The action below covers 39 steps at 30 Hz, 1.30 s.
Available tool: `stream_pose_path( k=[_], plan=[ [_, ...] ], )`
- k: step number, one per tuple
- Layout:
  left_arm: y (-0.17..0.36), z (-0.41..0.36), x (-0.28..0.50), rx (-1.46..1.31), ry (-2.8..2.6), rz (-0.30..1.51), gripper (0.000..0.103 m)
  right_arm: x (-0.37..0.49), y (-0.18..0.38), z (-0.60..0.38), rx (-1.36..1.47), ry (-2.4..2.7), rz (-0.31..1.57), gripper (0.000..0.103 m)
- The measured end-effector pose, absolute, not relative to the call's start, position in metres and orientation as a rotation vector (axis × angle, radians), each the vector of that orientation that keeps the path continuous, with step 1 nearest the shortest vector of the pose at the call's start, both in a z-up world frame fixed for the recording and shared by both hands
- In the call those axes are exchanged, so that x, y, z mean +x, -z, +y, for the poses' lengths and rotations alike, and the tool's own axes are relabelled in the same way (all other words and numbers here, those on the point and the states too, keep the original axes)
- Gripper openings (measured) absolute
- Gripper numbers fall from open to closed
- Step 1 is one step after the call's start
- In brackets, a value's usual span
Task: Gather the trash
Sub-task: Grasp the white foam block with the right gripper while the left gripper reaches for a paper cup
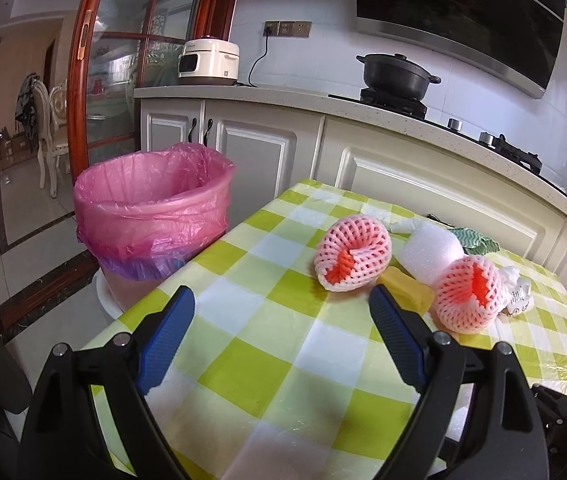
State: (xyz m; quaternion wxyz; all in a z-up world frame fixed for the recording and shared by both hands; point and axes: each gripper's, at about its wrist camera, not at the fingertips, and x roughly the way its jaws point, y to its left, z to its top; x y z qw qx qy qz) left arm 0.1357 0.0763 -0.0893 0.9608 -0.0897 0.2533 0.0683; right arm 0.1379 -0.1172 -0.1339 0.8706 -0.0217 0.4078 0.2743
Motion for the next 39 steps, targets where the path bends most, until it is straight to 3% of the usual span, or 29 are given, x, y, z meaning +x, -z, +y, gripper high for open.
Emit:
stream_pose_path(
  k=[1,6,16,35,39],
  plan=[
    [0.089,0.076,0.136,-0.182,-0.138,0.515,0.086,0.138,0.136,-0.117,-0.049,-0.572,0.86,0.057],
    [0.086,0.068,0.14,-0.18,-0.112,0.525,0.086,0.136,0.128,-0.132,-0.004,-0.544,0.809,0.053],
    [0.086,0.016,0.162,-0.14,-0.028,0.537,0.086,0.132,0.09,-0.206,0.098,-0.296,0.621,0.053],
    [0.092,-0.118,0.19,-0.025,0.089,0.523,0.086,0.17,0.076,-0.295,0.145,-0.1,0.541,0.053],
    [0.093,-0.148,0.195,-0.008,0.136,0.521,0.076,0.171,0.073,-0.319,0.148,-0.064,0.536,0.053]
  ],
)
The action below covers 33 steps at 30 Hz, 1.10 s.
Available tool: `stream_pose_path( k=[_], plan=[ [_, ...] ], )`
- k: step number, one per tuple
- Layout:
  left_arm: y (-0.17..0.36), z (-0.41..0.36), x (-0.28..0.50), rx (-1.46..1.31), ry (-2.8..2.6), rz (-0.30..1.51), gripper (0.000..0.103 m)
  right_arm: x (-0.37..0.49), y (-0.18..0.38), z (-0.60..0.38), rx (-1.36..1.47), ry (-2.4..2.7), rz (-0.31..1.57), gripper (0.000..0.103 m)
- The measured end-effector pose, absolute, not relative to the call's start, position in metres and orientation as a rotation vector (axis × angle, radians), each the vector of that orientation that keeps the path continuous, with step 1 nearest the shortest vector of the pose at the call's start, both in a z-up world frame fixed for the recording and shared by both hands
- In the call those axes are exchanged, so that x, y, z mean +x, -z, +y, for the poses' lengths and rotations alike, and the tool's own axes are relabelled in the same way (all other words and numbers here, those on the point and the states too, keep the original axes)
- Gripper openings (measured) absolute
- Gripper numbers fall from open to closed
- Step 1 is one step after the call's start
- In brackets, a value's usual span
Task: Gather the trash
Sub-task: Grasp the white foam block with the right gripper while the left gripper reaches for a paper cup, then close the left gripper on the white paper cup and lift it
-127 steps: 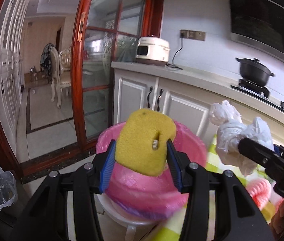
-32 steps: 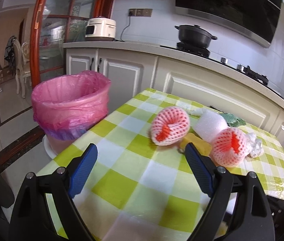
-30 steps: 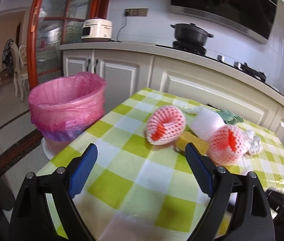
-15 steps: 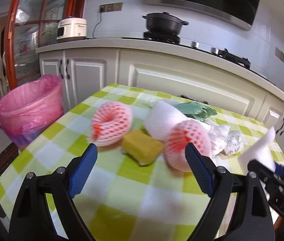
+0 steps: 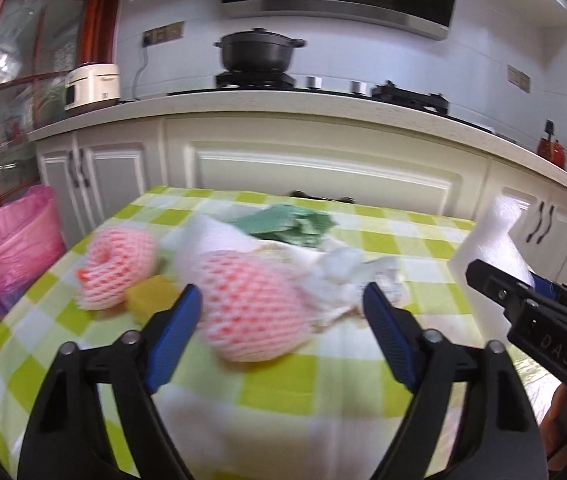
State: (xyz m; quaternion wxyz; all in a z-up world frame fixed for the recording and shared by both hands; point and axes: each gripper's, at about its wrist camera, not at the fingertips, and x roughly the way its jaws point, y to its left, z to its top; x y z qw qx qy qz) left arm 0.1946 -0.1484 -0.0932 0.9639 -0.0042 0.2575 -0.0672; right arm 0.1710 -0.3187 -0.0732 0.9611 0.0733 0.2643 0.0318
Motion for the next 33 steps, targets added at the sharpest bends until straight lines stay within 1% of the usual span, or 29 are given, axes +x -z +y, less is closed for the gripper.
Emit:
stream_pose_path(
  k=[2,7,16,23,27,28,29,30,32,33],
  plan=[
    [0.093,-0.163,0.198,-0.01,0.155,0.525,0.074,0.17,0.073,-0.331,0.157,-0.049,0.533,0.053],
    [0.095,-0.201,0.215,0.021,0.18,0.526,0.074,0.167,0.074,-0.359,0.192,-0.013,0.533,0.053],
    [0.114,-0.25,0.252,0.046,0.2,0.623,0.074,0.168,0.079,-0.4,0.255,0.021,0.544,0.053],
    [0.138,-0.262,0.286,0.021,0.164,0.735,0.073,0.174,0.082,-0.416,0.293,0.01,0.546,0.053],
    [0.143,-0.259,0.302,-0.008,0.151,0.777,0.074,0.178,0.087,-0.415,0.307,-0.003,0.555,0.053],
    [0.145,-0.258,0.304,-0.012,0.149,0.788,0.072,0.178,0.089,-0.414,0.311,-0.005,0.559,0.053],
    [0.146,-0.257,0.306,-0.019,0.153,0.801,0.068,0.179,0.091,-0.414,0.312,-0.006,0.562,0.053],
    [0.147,-0.256,0.307,-0.026,0.157,0.803,0.068,0.179,0.093,-0.413,0.311,-0.005,0.565,0.053],
    [0.145,-0.254,0.304,-0.036,0.156,0.78,0.056,0.179,0.095,-0.412,0.31,-0.004,0.568,0.053],
    [0.143,-0.254,0.301,-0.035,0.162,0.771,0.056,0.178,0.095,-0.412,0.311,-0.002,0.569,0.053]
  ],
)
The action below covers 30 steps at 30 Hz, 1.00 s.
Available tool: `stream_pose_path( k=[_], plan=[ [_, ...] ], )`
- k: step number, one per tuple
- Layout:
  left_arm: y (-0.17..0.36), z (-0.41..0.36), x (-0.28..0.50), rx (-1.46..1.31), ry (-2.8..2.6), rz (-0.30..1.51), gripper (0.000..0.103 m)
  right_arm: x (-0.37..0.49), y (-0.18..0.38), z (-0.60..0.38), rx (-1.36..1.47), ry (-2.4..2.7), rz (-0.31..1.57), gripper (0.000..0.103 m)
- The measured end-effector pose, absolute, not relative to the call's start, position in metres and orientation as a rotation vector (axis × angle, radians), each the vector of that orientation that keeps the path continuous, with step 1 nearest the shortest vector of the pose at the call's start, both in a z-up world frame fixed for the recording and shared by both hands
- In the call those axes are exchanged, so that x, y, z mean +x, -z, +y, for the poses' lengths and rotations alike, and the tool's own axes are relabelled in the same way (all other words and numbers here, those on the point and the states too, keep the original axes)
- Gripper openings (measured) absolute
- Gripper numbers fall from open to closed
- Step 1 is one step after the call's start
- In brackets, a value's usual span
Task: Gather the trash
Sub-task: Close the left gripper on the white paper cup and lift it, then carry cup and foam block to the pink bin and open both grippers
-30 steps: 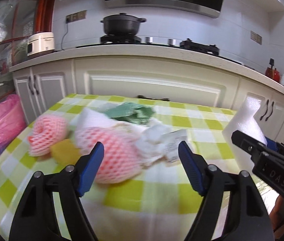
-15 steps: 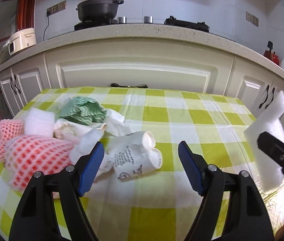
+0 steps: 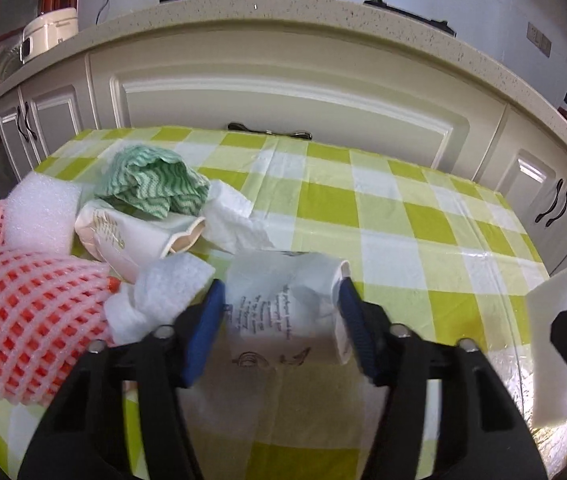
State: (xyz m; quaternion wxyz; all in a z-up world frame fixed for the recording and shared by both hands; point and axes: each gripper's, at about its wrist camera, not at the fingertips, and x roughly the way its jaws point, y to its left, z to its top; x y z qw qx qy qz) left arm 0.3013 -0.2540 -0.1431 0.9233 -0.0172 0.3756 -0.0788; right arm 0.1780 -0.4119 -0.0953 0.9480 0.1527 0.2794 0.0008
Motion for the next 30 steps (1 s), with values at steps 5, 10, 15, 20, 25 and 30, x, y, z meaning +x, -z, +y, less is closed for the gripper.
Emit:
stream_pose_path(
  k=[5,10,15,20,25,30],
  plan=[
    [0.139,-0.252,0.286,-0.034,0.179,0.755,0.056,0.172,0.092,-0.411,0.291,0.029,0.564,0.053],
    [0.124,-0.247,0.258,-0.036,0.229,0.715,0.055,0.161,0.084,-0.411,0.29,0.053,0.552,0.053],
    [0.101,-0.229,0.225,-0.038,0.271,0.666,0.055,0.145,0.072,-0.393,0.269,0.041,0.529,0.053],
    [0.078,-0.195,0.194,-0.02,0.261,0.579,0.056,0.132,0.061,-0.361,0.245,0.005,0.509,0.053],
    [0.059,-0.147,0.17,0.005,0.223,0.518,0.056,0.126,0.047,-0.317,0.21,-0.048,0.491,0.053],
    [0.045,-0.085,0.142,0.033,0.169,0.462,0.056,0.124,0.031,-0.259,0.15,-0.138,0.478,0.053]
  ],
)
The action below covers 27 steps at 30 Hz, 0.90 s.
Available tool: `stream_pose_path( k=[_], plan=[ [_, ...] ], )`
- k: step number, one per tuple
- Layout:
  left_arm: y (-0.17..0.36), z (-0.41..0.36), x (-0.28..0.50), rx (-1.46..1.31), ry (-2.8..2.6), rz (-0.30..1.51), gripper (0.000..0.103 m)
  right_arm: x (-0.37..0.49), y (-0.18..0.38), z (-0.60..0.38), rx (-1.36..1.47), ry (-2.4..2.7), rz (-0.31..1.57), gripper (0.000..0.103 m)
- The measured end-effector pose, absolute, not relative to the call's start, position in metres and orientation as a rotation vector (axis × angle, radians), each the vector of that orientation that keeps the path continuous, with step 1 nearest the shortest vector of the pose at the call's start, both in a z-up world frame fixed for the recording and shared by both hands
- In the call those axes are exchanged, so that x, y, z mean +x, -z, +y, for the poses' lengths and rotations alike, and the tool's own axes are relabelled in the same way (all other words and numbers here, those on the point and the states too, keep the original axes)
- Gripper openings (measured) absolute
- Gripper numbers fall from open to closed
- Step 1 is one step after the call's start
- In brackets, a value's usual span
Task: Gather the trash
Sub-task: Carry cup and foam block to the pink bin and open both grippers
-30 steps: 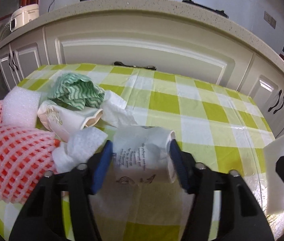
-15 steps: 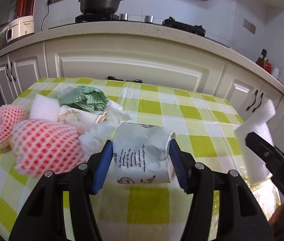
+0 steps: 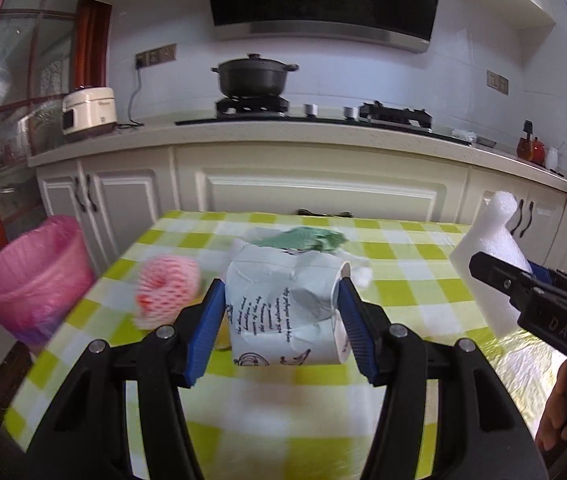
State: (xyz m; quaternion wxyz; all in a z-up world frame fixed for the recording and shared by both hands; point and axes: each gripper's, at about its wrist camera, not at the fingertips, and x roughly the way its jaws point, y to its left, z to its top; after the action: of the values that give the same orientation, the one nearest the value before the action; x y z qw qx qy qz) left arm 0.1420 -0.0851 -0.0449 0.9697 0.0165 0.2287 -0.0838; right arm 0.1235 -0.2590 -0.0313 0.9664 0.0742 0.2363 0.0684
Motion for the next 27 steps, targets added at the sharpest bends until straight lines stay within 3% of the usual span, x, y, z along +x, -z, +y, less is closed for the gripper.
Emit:
stream_pose_path(
  k=[14,27],
  plan=[
    [0.031,0.095,0.094,-0.051,-0.125,0.393,0.056,0.147,0.019,-0.08,0.042,-0.484,0.526,0.053],
    [0.032,0.22,0.134,-0.129,-0.356,0.431,0.056,0.236,0.013,0.058,-0.005,-0.751,0.561,0.053]
  ],
)
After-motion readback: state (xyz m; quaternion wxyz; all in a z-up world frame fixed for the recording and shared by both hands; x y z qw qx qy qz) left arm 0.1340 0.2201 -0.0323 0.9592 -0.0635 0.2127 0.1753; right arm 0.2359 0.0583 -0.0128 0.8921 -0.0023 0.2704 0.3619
